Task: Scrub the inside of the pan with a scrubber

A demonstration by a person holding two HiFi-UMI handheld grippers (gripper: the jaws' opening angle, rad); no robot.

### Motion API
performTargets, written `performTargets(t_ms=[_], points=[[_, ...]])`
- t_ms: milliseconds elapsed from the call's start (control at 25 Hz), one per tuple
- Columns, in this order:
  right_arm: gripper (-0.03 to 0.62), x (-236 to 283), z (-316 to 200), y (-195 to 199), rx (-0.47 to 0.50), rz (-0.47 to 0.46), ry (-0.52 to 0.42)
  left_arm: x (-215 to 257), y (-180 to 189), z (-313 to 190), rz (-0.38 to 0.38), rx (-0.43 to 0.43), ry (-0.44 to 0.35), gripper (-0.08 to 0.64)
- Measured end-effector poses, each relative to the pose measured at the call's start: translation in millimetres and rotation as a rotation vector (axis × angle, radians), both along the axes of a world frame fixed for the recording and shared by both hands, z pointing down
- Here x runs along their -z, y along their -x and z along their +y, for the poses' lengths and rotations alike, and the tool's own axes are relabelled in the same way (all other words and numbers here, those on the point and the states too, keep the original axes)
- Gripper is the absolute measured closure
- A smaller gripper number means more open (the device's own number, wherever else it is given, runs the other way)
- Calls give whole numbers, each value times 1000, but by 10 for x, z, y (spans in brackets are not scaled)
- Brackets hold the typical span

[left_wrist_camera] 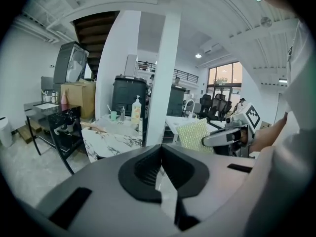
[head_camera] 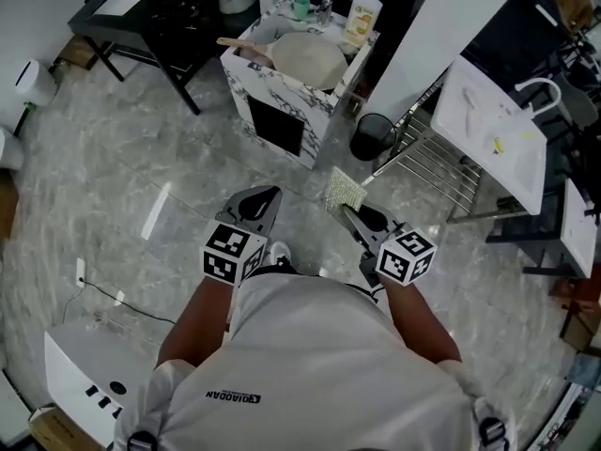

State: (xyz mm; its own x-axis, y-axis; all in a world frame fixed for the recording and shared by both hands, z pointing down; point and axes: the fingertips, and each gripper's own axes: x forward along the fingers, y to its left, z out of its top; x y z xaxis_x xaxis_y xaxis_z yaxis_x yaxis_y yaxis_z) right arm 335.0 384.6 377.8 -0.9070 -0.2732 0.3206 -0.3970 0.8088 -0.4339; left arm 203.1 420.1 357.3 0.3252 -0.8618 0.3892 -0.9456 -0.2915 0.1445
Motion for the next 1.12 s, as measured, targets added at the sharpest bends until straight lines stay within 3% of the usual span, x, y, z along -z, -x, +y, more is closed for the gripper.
performTargets(t_ms=[200,480,760,1120], points=[[514,-8,-234,535,-15,17,-29,-90,472,-256,-6,-54,3,545],[512,-63,-479,861,-45,44,-9,-190,916,-457,62,-28,31,545],[512,-139,-797,1100,-42,39,-8,-369,1094,-592,0,-44,66,545],[512,-370,-1474,1291,-69,34,18,-487,1318,-1354,-99,-92,73,545]])
